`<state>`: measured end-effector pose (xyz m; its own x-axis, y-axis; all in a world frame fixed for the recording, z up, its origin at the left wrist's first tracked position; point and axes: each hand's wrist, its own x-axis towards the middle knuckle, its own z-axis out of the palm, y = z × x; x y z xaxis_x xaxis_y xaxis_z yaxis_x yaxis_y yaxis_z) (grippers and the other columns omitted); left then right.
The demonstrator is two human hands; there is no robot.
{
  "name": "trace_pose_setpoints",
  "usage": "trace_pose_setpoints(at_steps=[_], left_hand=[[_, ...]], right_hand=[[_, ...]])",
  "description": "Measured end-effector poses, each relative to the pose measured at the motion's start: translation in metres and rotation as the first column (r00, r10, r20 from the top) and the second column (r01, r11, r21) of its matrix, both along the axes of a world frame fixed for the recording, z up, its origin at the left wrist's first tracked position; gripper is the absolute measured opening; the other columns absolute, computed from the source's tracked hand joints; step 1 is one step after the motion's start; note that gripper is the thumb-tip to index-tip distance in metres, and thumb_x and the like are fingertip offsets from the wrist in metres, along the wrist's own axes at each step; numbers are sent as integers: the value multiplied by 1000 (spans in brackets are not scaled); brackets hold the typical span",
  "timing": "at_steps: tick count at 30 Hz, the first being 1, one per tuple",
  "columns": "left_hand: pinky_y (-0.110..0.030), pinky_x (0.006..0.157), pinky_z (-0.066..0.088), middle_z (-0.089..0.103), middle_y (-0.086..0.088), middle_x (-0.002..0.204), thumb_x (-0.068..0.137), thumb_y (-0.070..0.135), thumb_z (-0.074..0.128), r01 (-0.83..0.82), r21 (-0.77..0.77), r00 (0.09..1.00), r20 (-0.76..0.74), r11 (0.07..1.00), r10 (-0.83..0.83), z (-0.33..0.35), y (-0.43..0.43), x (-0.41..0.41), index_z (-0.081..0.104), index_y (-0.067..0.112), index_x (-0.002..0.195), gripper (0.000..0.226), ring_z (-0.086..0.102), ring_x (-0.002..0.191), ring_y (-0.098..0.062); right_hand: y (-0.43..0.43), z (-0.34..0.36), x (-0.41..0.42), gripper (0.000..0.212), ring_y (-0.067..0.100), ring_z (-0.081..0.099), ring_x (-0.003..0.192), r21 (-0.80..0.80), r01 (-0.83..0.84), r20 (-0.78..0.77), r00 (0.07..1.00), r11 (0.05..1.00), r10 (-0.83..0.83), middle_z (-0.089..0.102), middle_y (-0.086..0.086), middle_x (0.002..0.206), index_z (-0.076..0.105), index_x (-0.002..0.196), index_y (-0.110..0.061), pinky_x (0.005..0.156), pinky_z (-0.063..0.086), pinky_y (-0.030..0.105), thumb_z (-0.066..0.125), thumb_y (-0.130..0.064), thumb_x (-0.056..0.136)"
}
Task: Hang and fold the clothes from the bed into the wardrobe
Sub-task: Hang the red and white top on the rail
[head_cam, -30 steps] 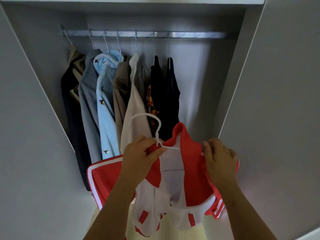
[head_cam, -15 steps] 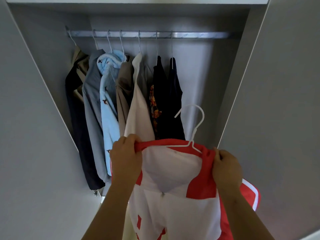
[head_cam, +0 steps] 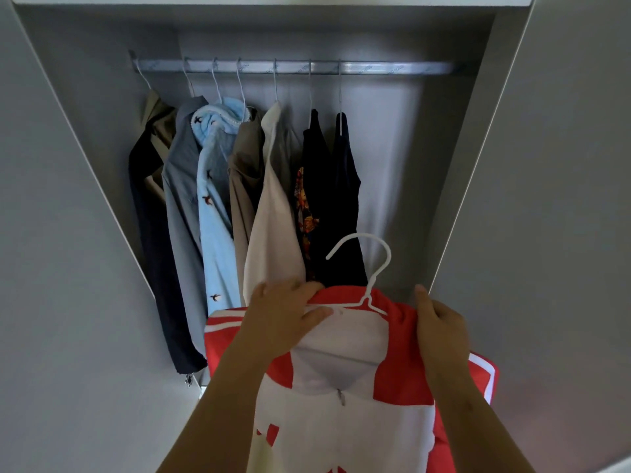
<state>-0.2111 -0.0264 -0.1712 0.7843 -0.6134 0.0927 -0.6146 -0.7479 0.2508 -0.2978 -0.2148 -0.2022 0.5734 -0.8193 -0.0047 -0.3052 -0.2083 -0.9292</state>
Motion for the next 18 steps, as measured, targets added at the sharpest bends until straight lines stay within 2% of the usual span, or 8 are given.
trace_pose_setpoints(at_steps=[1,2,4,8,11,13,15,18], left_hand=[[-21,87,39,58,9,115,93,50,40,32,-66,996,-82,997,-37,-1,-1,0,49,33,124,37,53,110,-12],[-16,72,40,61,13,96,93,49,41,51,-149,991,-117,987,-69,-2,-3,-2,56,31,114,31,58,94,-8],[-10,59,37,60,13,77,91,49,44,64,-290,990,-102,955,-98,0,-8,-7,61,29,99,27,57,74,-3],[-13,61,39,63,9,72,87,49,52,113,-374,989,-43,920,-140,1,-23,-14,64,26,89,25,55,66,-4],[-15,57,39,65,7,73,83,53,54,59,-385,998,-2,921,-64,1,-21,-9,65,24,86,31,55,68,-6],[-13,53,35,63,10,71,78,64,47,-44,-388,997,46,921,67,0,-12,-4,63,25,83,42,54,64,-5],[-15,52,34,59,12,62,67,77,32,-138,-447,980,67,884,187,0,-4,-1,58,29,76,55,52,59,-3],[-14,47,27,50,14,52,61,81,24,-157,-491,965,108,857,239,0,-4,-4,52,30,68,58,44,51,4]], right_hand=[[0,1,0,51,23,57,67,-5,-10,10,1000,1000,10,60,6,63,60,61,-16,77,46,37,41,-50,92],[-1,2,-1,49,22,56,66,-20,-20,9,1000,1000,21,60,5,62,59,59,-17,75,45,36,42,-50,92],[0,2,-2,47,21,53,62,-83,-51,-17,999,995,50,57,5,59,55,57,-14,70,43,33,47,-44,92],[4,1,-2,47,15,41,52,-171,-86,-45,996,981,79,42,1,50,41,51,-13,55,34,28,52,-32,92],[3,1,-2,44,17,40,53,-233,-96,-40,995,968,89,44,4,53,48,58,-2,55,32,27,51,-29,93],[-3,1,-4,43,21,42,54,-288,-62,-65,997,956,45,44,5,53,45,58,-4,62,36,30,49,-28,93],[-11,1,-8,44,23,43,53,-298,-22,-105,994,954,-10,42,4,51,38,54,-11,78,40,36,47,-27,94],[-15,0,-10,39,24,51,65,-334,9,-153,986,943,-64,49,3,57,43,59,-14,90,29,35,43,-31,95]])
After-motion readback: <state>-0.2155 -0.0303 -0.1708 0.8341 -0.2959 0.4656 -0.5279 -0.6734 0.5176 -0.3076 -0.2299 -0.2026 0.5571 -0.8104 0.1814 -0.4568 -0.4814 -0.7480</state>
